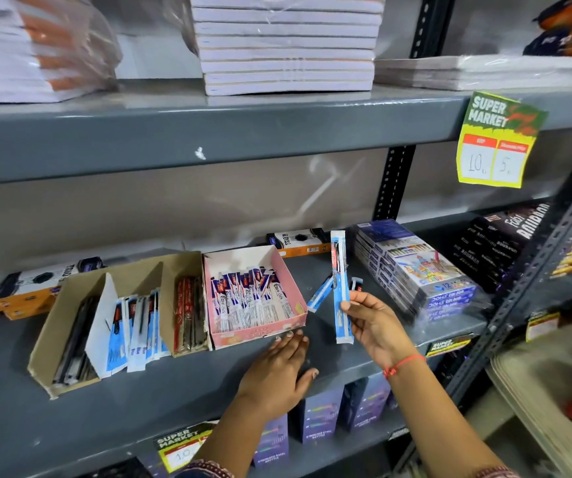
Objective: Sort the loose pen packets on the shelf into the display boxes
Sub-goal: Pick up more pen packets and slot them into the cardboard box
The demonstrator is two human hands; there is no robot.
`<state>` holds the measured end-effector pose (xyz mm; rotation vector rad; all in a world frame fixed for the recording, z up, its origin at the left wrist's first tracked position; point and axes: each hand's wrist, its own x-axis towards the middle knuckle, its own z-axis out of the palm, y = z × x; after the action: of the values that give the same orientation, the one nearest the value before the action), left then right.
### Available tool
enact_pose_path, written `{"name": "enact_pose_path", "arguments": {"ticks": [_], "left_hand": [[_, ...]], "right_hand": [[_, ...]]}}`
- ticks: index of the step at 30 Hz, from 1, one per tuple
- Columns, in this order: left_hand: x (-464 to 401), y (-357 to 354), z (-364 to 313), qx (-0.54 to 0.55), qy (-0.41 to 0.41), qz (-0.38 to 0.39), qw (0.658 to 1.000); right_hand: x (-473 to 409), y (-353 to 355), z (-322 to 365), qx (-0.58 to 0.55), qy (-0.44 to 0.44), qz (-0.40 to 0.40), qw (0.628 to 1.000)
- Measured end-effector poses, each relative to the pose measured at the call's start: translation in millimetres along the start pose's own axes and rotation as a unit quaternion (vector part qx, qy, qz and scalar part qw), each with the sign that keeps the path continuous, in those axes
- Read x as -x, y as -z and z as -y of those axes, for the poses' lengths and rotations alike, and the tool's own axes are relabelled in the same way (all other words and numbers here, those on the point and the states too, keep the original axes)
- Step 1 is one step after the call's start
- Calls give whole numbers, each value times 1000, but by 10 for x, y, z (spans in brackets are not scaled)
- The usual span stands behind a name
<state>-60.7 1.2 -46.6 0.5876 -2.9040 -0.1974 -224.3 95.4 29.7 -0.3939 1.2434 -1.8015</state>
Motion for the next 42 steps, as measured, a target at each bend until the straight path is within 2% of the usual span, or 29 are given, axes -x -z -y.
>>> {"name": "enact_pose_path", "arguments": {"ticks": [10, 17, 24, 28, 35, 42], "left_hand": [[429, 213, 184, -6, 58, 49, 997], [815, 315, 450, -1, 105, 12, 994], [1404, 439, 997, -5, 148, -4, 989], [1799, 522, 1328, -12, 178, -29, 984], [2254, 646, 1775, -22, 228, -59, 972], [2264, 628, 1778, -32, 218, -102, 970]], "right_hand": [[-138, -538, -183, 54, -33, 100, 993], [-79, -1165, -372, 133, -16, 145, 980], [116, -1920, -717, 212, 0, 162, 964], [178, -2363, -992, 252, 9, 146, 956], [21, -2792, -1487, 388, 30, 21, 921], [-126, -2903, -1580, 483, 12, 7, 875]]}}
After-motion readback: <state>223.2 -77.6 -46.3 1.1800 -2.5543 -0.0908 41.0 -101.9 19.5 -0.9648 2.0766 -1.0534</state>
